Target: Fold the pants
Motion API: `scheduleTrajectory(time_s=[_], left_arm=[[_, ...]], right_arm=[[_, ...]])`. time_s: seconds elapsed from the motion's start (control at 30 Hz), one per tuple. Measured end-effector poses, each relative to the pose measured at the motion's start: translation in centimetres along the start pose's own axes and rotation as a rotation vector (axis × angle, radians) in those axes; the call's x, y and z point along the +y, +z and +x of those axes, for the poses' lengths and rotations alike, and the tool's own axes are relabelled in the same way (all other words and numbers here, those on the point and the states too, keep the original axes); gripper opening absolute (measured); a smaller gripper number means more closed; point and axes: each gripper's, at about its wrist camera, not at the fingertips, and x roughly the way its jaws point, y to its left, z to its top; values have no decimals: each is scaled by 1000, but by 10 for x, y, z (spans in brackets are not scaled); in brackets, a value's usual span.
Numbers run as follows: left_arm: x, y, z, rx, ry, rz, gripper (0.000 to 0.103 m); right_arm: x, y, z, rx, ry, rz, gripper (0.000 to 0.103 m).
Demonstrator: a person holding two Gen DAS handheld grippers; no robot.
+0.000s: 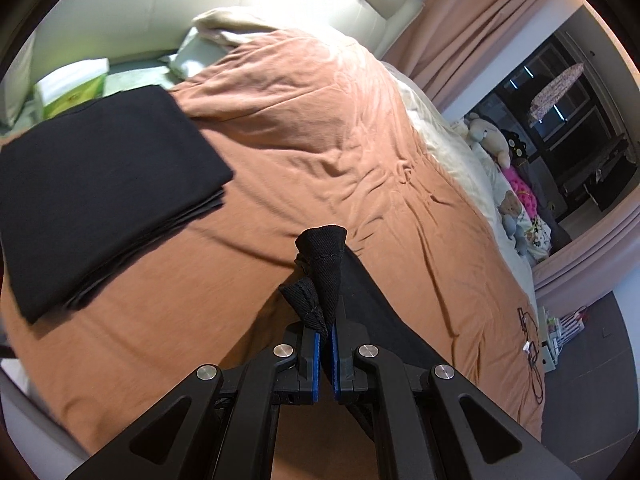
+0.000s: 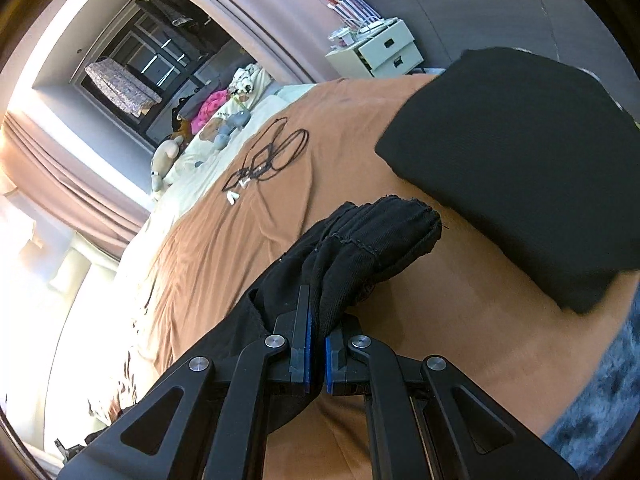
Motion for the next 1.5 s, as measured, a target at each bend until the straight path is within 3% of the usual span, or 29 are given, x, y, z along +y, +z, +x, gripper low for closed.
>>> scheduleTrajectory(time_s=[0.4,0.63,0.77,0.83,0.9,0.93,0.97,1.0,1.03,1.23,1.5], left_arm=[[56,-41,-33,50,18,-69,5],[84,-58,-2,86,69,-106,5],[99,-70,14,120,121,-114,6],[104,-75,19,166,165,-97,14],[107,-78,16,200,192,-86,27],[106,-78,12,192,216,-63,39],[103,-76,6,174,238,-39,53],[101,-74,-1,154,258,-19,59],[100,-70,-8,134,266,-11,67],[87,-49,-19,64,257,33,68],[38,-38,13,50,159,51,68]], right_arm=[[-19,-21,-30,48,-38,-6,1],[-19,-27,-8,61,-97,-10,1],[-24,-32,5,112,-140,26,1],[-30,-37,8,143,-163,38,5],[-29,-38,6,157,-176,21,19],[-27,-37,1,148,-187,-2,24],[-22,-36,-7,125,-209,-30,39],[-19,-33,-16,98,-221,-44,56],[-16,-33,-23,79,-228,-49,62],[11,-26,-47,9,-273,-145,65],[62,-24,-28,41,-207,-343,65]])
